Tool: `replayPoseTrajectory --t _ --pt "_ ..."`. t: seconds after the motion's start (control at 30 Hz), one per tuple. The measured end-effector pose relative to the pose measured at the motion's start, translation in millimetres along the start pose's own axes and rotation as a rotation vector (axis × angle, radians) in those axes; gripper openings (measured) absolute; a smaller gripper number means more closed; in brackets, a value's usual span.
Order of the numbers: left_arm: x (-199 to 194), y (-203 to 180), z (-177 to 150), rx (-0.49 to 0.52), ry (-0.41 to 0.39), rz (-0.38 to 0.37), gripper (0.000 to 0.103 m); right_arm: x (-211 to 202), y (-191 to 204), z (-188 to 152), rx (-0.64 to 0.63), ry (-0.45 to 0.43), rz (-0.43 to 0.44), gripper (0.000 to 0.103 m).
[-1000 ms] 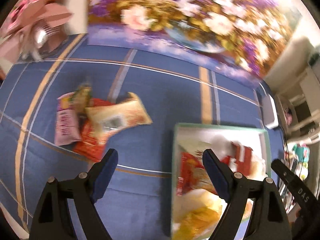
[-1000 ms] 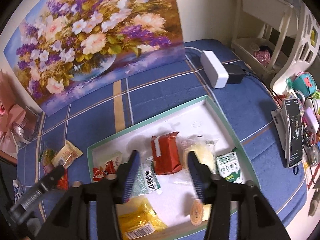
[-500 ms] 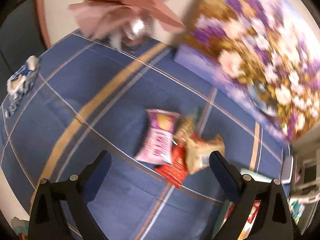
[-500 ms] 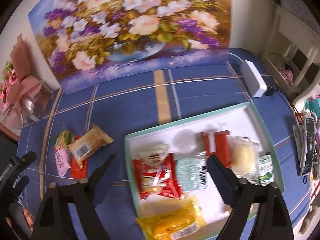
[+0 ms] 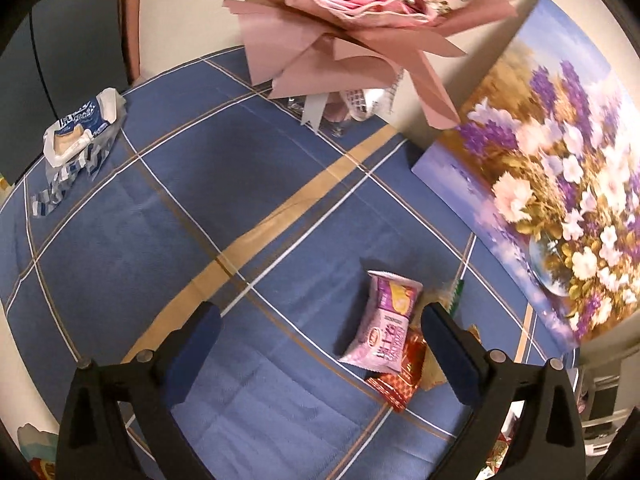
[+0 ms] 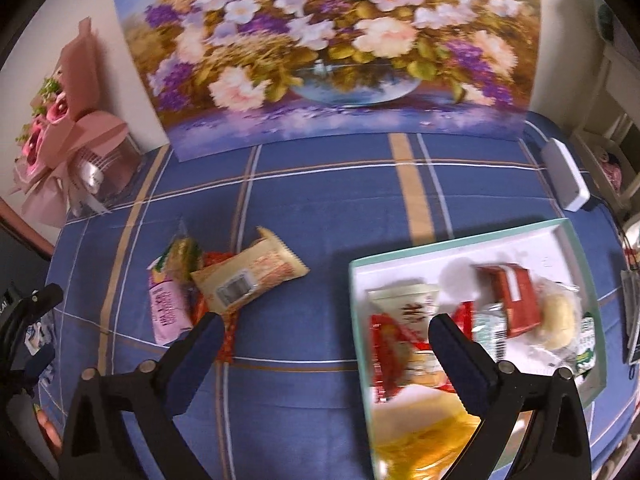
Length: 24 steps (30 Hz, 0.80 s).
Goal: Organize snacks
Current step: 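Move both grippers from the tray back over the snack pile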
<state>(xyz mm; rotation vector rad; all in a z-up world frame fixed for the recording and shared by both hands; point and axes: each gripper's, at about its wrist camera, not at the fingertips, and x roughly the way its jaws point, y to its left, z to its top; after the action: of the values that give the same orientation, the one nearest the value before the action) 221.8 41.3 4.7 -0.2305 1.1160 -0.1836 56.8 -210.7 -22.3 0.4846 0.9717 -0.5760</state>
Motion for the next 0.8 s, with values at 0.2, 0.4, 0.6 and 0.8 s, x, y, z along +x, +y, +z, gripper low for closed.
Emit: replayPoseTrajectory --t 0.2,0.4,0.6,0.8 --pt "9 6 5 -0.003 0.017 0.0 0.101 12 19 -3 -0.022 0.021 0.005 0.103" --pt "26 -2 1 0.039 0.062 -0.006 0.101 25 29 -6 -0.027 0.043 0.014 0.103" --pt "45 -19 -8 0.108 0.107 -0.015 0.101 38 30 -6 0.015 0.059 0.033 0.103" --pt "60 -39 -14 0.161 0.123 -0.035 0.101 50 27 2 0.068 0.049 0.051 0.103"
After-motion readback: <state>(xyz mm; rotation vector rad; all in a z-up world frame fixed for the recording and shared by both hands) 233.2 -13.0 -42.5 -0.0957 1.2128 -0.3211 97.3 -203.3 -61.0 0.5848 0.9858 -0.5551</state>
